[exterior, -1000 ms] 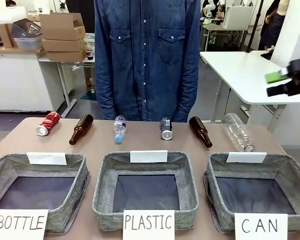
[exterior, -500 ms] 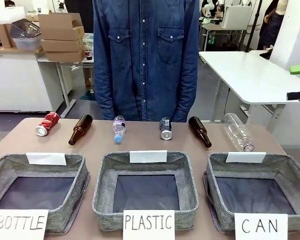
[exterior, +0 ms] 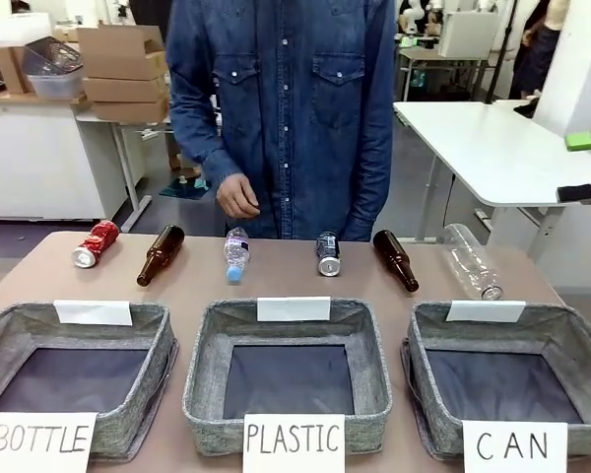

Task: Sort the can waste into the basket.
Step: Pick up the can waste from the table and place it in the right Fabric basket.

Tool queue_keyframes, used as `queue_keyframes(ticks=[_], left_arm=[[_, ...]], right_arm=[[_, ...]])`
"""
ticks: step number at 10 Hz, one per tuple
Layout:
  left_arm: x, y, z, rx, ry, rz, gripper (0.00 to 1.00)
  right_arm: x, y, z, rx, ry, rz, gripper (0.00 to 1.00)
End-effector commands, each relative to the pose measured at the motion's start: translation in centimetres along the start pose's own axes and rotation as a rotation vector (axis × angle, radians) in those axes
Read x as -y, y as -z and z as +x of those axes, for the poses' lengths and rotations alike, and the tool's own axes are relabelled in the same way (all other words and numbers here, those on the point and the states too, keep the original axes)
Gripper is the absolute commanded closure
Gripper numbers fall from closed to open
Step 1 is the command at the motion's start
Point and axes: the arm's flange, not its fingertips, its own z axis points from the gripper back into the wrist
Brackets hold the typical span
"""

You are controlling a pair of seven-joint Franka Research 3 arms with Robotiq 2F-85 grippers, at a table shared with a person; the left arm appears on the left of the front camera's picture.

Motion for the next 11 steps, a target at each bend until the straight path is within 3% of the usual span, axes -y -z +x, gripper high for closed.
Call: queue_keyframes(ticks=[1, 3, 6, 8, 9, 10, 11], left_arm=[[0.0, -0.3, -0.4, -0.016, 0.029, -0.004, 0.0], [0.0, -0.3, -0.4, -0.016, 0.029, -0.004, 0.0], [0.0, -0.3, -0.4, -0.016, 0.029, -0.004, 0.0], [0.0, -0.3, -0.4, -0.016, 0.029, -0.004, 0.0], [0.0, -0.3, -0.4, -0.016, 0.029, -0.004, 0.0], [0.0, -0.3, -0.4, -0.016, 0.029, -0.004, 0.0], [0.0, -0.3, -0.4, -0.016, 0.029, -0.004, 0.0]], right_arm=[[0.0, 0.1, 0.0, 0.001, 0.0, 0.002, 0.0], [-2.9, 3.7, 2.6, 0.082, -0.062, -0.24, 0.0], [-4.7, 11.7, 6.4, -0.019, -0.182, -0.664, 0.0], [-4.3, 16.2, 7.3, -0.19, -0.238, -0.682, 0.0], [-4.4, 17.9, 7.5, -0.217, -0.278, -0.673, 0.0], [-4.7, 16.2, 5.9, -0.104, -0.263, -0.667, 0.0], [-3.9, 17.9, 6.1, -0.167, -0.278, -0.692, 0.0]])
